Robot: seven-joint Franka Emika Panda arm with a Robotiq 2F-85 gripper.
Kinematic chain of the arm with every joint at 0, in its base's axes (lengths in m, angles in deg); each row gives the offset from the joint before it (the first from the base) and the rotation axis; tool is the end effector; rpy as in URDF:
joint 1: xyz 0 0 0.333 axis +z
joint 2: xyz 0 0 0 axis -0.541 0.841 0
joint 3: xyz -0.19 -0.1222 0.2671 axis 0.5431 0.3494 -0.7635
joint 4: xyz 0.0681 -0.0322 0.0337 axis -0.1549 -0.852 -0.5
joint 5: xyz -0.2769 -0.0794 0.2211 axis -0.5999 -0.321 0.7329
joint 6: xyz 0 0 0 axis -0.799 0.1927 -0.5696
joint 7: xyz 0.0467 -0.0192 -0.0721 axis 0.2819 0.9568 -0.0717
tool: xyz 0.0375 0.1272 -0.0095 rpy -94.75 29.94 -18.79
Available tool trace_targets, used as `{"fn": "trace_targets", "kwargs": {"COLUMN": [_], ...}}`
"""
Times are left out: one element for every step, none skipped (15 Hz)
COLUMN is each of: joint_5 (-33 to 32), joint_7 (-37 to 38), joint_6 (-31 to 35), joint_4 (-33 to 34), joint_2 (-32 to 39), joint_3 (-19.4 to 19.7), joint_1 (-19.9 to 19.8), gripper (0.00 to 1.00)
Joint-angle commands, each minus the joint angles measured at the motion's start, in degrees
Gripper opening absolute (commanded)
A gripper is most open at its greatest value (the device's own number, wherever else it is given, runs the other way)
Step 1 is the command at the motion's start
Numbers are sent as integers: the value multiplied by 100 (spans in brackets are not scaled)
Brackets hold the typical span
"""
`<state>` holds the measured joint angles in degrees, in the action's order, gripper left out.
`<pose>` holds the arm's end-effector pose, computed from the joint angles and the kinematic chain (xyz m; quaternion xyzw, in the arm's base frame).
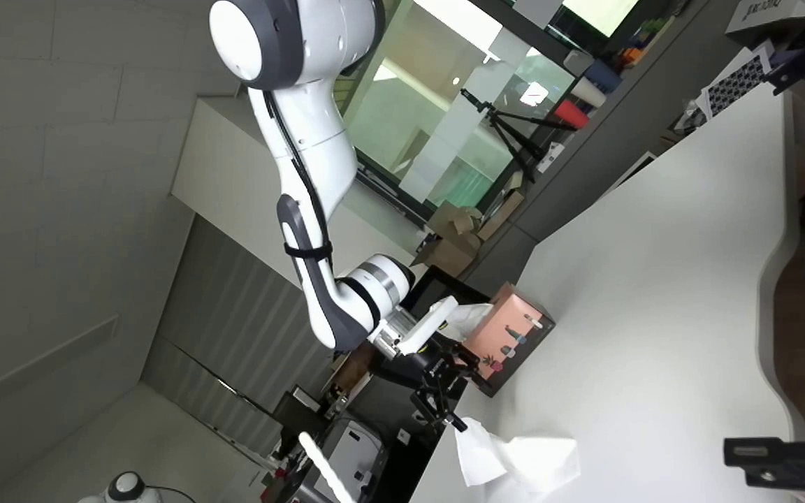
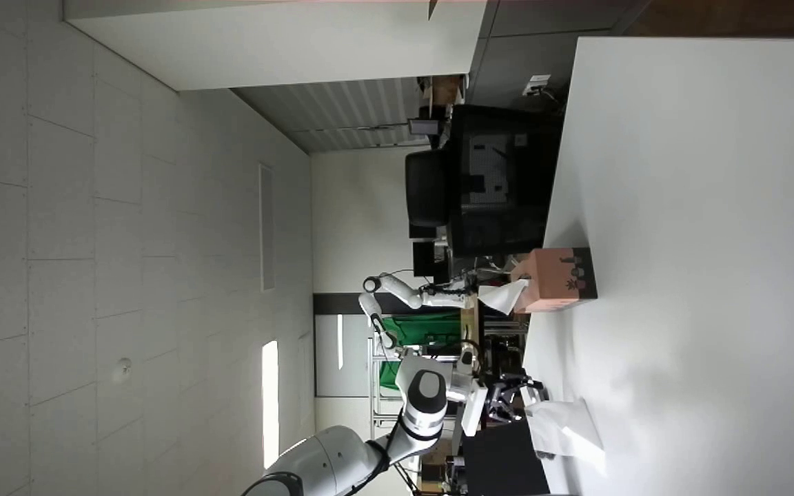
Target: Place a tissue on the table
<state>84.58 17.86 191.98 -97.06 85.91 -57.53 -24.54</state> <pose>0.6592 0.1713 0.1709 -0.9871 -0.1223 0.0469 0.0925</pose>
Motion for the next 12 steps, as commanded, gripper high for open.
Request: {"fn": "trace_targets", "kwargs": {"joint_5": [-327,-366,-394,-346,-306,-296,-240,-221,-203,-186,-167,-148], "joint_7": [482,518,497,331,172,135,43,-17,-69,-79,-84,-63], "joint_6": [126,150,260,470,712,917,1104,1251,1374,1422,1428,1356], "joint_4": [-340,-388,-468,-598,-714,-815,-918,-1011,-1098,-1159,-1205,-1226], "joint_2": [-322,-373,-436,-531,-613,-688,-765,-838,-905,-966,-1012,-1046], "joint_3": [132,132,107,2,-90,-126,-222,-284,-346,-396,-440,-463], "joint_1": [138,152,145,78,24,17,-34,-59,-84,-104,-126,-144], "gripper": [100,100,100,100,100,100,100,100,100,100,100,100]}}
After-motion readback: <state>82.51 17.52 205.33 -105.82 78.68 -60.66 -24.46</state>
